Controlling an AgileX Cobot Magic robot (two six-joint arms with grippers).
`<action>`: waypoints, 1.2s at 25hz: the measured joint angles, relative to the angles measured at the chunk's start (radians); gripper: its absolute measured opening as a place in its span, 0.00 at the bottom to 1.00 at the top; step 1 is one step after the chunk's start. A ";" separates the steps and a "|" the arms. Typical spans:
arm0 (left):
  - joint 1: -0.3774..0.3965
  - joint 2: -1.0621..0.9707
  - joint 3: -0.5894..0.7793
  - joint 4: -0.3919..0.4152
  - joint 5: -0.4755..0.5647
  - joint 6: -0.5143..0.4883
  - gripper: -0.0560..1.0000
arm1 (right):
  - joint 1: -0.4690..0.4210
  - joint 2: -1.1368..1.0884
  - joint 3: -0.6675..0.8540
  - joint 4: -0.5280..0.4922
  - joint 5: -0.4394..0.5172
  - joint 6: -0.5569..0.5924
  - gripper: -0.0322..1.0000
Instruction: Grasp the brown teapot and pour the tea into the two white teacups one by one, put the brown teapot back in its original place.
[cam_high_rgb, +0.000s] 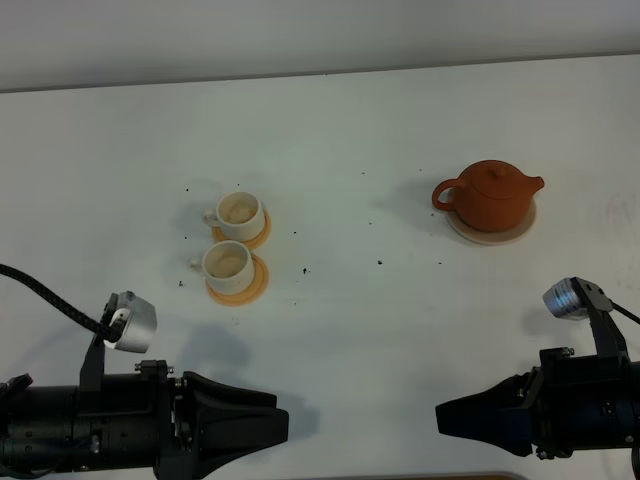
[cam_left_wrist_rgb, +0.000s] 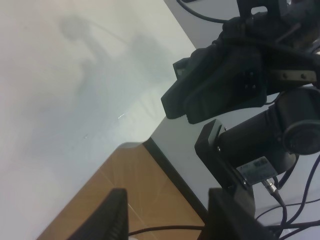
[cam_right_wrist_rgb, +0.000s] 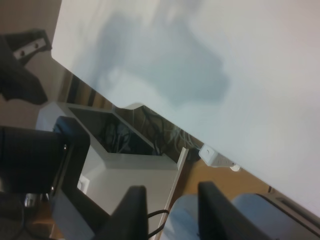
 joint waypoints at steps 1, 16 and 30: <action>0.000 0.000 0.000 0.000 0.000 0.000 0.41 | 0.000 0.000 0.000 0.000 0.000 0.000 0.27; 0.000 0.000 0.000 0.000 0.000 0.000 0.41 | 0.000 0.000 0.000 0.000 0.000 0.000 0.27; 0.000 0.000 0.000 0.000 0.012 0.000 0.41 | 0.000 0.000 0.000 0.000 0.000 0.000 0.27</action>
